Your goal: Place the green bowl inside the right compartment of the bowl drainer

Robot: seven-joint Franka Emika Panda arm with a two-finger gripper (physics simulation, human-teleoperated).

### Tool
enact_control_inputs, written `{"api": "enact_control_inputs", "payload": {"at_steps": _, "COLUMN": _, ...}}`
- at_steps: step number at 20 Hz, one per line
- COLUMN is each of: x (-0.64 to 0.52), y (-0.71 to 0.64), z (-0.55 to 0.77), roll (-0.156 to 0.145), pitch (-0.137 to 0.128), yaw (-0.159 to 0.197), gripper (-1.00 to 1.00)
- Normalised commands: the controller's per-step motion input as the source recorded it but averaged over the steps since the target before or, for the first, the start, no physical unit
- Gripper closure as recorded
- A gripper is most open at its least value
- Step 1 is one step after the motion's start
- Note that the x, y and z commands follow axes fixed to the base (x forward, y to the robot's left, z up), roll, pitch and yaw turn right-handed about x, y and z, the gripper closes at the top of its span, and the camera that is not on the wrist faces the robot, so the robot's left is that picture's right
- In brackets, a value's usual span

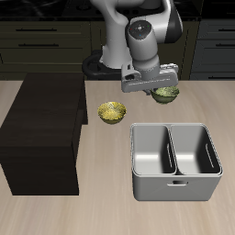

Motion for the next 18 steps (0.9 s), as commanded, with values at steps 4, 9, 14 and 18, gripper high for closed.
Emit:
{"api": "enact_control_inputs", "payload": {"at_steps": 4, "x": 0.03, "y": -0.21, "z": 0.42, "roll": -0.037, "pitch": -0.043, "yaw": -0.02, "gripper": 1.0}}
{"api": "enact_control_inputs", "payload": {"at_steps": 9, "x": -0.05, "y": -0.1, "z": 0.47, "roll": -0.011, "pitch": -0.062, "yaw": -0.008, "gripper": 1.0}}
{"api": "enact_control_inputs", "payload": {"at_steps": 14, "x": 0.0, "y": -0.04, "z": 0.48, "roll": -0.022, "pitch": -0.079, "yaw": 0.001, "gripper": 1.0}}
{"api": "enact_control_inputs", "payload": {"at_steps": 18, "x": 0.03, "y": -0.07, "z": 0.42, "roll": -0.024, "pitch": -0.066, "yaw": -0.002, "gripper": 1.0}}
